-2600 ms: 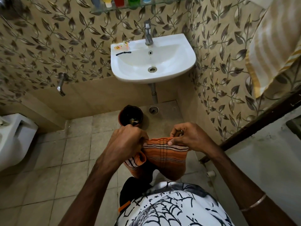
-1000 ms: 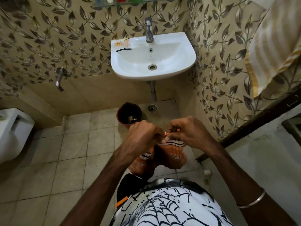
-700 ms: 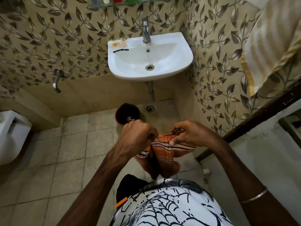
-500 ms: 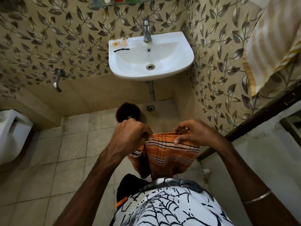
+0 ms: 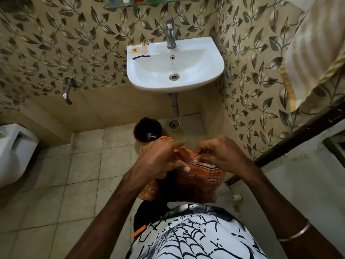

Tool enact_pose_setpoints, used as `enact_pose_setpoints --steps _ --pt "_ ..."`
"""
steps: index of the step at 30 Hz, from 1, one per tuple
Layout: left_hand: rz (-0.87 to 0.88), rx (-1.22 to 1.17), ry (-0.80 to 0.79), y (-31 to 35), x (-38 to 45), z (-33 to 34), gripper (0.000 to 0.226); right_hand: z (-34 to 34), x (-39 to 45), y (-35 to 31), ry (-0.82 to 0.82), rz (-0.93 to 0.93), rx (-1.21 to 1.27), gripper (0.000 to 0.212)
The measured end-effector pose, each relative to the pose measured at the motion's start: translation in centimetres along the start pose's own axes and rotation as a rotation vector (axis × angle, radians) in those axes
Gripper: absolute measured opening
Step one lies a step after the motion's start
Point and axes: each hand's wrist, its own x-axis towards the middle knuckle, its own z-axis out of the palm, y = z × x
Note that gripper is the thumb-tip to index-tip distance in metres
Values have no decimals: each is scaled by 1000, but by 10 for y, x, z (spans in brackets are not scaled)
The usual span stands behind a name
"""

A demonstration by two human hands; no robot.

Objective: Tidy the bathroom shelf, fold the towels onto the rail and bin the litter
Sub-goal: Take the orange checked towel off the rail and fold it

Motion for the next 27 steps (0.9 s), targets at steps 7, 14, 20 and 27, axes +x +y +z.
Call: enact_pose_setpoints --steps 7,14,20,27 --pt "123 -50 72 9 10 7 30 -3 -1 -1 -8 18 -15 15" --pt "147 -7 152 1 6 4 25 -14 -3 18 -163 168 -62 28" --pt "124 30 158 -5 4 0 24 -15 -6 20 -54 151 15 17" --pt "120 44 189 -1 2 -3 19 6 -6 6 247 143 -48 9"
